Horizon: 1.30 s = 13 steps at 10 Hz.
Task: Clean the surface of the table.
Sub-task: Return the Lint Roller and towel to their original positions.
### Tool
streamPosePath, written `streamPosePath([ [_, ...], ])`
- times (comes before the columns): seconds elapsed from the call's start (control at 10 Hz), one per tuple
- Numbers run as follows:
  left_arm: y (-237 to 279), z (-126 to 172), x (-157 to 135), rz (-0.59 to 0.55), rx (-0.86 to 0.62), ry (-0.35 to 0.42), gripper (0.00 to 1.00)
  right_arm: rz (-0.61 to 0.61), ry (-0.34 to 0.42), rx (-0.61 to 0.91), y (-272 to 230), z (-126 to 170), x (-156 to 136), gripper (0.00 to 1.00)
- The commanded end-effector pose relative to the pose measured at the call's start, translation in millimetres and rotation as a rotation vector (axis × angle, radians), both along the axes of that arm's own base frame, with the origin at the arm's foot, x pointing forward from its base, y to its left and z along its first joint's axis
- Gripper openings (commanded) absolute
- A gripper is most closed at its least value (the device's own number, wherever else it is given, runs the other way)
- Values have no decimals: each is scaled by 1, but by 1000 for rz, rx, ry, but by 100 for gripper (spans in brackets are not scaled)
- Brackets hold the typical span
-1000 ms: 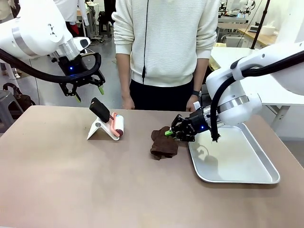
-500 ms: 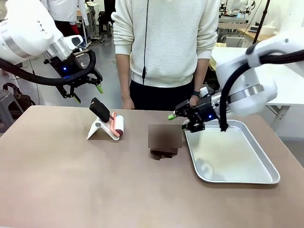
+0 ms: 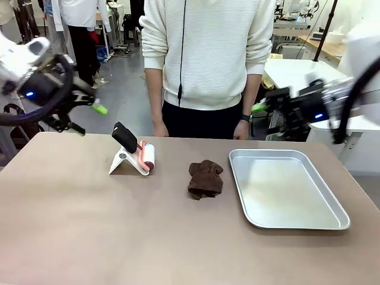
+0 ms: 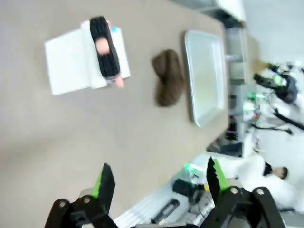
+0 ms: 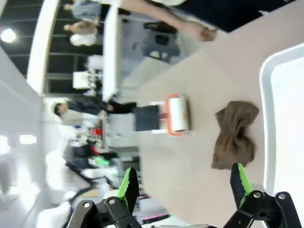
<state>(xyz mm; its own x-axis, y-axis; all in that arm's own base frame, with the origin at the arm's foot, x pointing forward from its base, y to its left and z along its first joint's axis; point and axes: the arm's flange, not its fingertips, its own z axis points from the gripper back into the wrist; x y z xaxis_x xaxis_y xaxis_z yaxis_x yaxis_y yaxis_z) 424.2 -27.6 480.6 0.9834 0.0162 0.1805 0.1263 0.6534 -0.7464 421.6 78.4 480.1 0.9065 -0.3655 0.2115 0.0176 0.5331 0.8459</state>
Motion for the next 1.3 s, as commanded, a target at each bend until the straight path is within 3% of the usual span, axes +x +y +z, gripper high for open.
streamPosePath([
  [0.0,51,-30,-35,-98,-196,16,100,-34,27,193,-61,37,-60,100],
  [0.2,79,-55,-64,-120,-421,-19,100,-86,84,334,-127,48,-99,100],
  [0.4,111,-76,-85,-123,-572,-81,100,-116,195,349,-168,31,-105,100],
  [0.5,121,-85,-91,-122,-622,-105,100,-70,234,345,-183,15,-103,100],
  [0.8,127,-92,-85,-128,-664,-108,100,-11,257,259,-187,-25,-92,100],
  [0.9,126,-90,-81,-94,-626,-104,100,-40,219,225,-183,-30,-88,100],
  [1.0,128,-97,-95,-119,-638,-85,100,-51,275,308,-184,-30,-101,100],
  [1.2,128,-97,-95,-119,-638,-85,100,-51,275,308,-184,-30,-101,100],
])
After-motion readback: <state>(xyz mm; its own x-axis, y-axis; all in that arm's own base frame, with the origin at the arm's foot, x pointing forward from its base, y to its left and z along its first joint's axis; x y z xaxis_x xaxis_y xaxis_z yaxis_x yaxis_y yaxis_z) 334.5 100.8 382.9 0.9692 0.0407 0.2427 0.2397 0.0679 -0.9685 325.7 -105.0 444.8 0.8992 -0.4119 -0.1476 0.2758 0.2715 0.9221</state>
